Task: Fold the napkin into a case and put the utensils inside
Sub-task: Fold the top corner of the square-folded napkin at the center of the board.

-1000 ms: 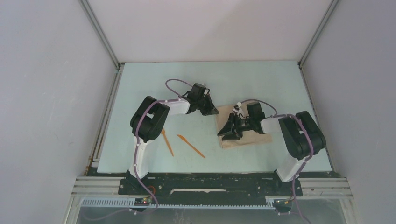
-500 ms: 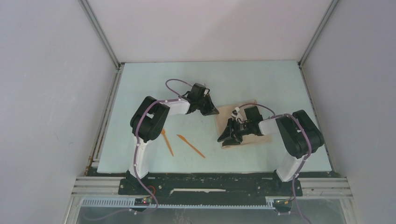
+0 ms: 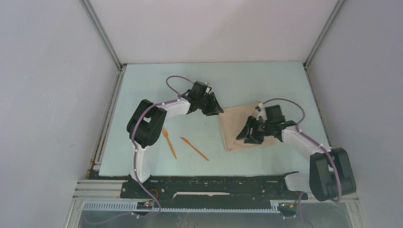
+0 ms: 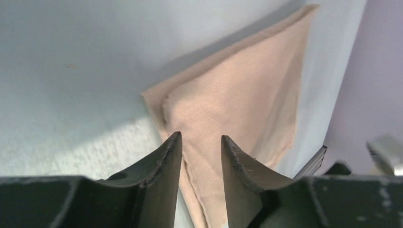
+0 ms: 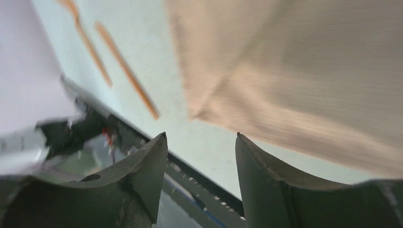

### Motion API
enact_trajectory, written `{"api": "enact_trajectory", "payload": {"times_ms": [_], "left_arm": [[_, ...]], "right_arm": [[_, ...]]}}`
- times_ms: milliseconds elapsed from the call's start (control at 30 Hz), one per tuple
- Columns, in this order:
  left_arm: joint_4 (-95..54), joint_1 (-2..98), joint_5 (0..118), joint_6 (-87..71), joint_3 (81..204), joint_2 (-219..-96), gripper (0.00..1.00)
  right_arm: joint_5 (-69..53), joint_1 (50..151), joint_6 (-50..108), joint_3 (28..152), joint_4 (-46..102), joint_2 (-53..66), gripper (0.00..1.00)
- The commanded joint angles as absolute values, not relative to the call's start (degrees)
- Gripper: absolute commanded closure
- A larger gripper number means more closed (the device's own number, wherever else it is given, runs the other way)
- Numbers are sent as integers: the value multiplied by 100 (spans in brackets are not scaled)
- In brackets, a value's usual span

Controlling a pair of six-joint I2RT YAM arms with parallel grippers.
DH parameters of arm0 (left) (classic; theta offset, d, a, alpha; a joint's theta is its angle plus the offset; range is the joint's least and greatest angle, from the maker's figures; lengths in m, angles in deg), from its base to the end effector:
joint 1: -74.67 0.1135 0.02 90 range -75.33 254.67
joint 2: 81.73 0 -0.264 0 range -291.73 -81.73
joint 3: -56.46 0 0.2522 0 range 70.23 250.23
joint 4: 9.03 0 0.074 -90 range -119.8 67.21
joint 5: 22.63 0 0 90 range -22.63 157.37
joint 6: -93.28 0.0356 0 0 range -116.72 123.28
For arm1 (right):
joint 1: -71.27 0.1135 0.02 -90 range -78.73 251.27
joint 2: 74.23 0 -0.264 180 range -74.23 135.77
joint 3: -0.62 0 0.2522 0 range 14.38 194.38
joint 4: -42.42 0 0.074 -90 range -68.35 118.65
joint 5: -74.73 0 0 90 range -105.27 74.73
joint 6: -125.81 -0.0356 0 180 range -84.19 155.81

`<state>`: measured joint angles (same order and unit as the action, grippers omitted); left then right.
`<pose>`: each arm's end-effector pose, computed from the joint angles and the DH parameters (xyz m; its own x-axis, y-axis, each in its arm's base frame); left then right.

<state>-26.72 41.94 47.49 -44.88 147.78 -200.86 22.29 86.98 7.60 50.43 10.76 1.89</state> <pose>0.3694 -0.2518 0.1498 -0.9284 -0.2361 -0.2868 0.0259 0.7290 -0.6840 0.2222 0.0851 0.1713 -0.9677 0.1171 -0.2231 -0.0776 0.7038 0.7061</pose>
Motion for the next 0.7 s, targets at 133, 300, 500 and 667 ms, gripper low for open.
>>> {"api": "enact_trajectory", "payload": {"times_ms": [133,300,500,667], "left_arm": [[-2685,4183,4568,-4328,13944,-18309,45],[-2449,4054,4273,-4324,12885,-17594,44],[-2458,3910,4196,-4173,12060,-16625,44],[-2562,3877,4233,-4114,11777,-16164,44]], "right_arm": [[541,6304,1023,5184,-120,-21,46],[565,5701,1083,5225,100,413,56],[354,5500,1133,5228,92,515,61],[76,5528,1030,5194,-48,203,56]]}}
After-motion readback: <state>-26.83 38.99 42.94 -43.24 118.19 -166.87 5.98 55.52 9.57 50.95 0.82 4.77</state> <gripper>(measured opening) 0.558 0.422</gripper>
